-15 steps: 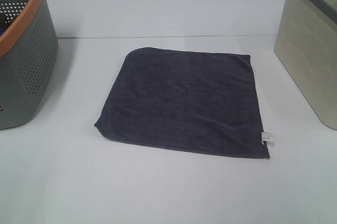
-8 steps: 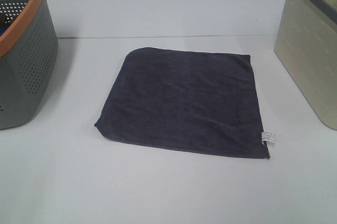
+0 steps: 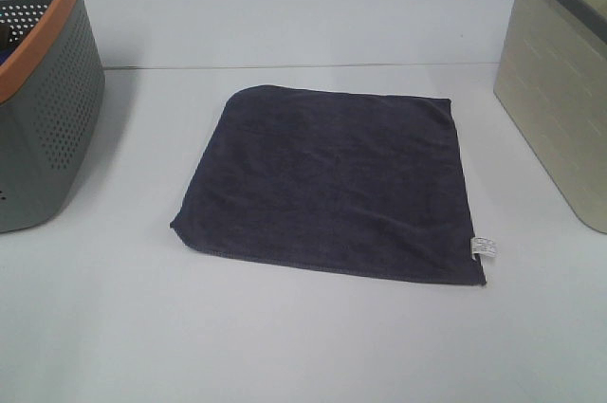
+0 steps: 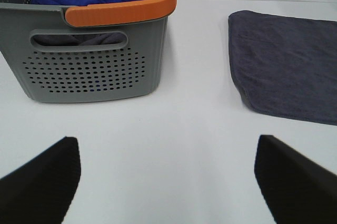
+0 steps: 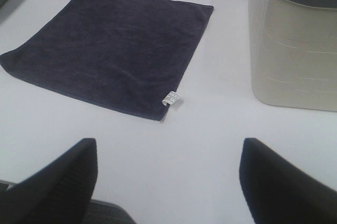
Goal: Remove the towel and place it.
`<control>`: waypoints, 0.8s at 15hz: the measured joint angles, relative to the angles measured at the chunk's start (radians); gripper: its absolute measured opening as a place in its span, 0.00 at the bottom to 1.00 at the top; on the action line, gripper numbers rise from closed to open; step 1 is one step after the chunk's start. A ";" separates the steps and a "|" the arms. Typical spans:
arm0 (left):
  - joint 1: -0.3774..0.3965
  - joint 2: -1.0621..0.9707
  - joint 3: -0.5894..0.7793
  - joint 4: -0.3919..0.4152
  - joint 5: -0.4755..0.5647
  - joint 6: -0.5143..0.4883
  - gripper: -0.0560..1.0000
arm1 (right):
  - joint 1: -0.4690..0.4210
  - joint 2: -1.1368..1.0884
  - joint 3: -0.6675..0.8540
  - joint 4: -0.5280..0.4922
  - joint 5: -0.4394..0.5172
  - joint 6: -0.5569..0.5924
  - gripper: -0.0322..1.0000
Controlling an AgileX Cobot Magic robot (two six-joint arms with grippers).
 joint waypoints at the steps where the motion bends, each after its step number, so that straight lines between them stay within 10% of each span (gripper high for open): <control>1: 0.000 0.000 0.000 0.000 0.000 0.000 0.85 | 0.000 0.000 0.000 0.000 0.000 0.000 0.75; 12: 0.000 0.000 0.000 0.000 0.000 0.000 0.85 | -0.001 0.000 0.000 0.002 0.000 0.000 0.75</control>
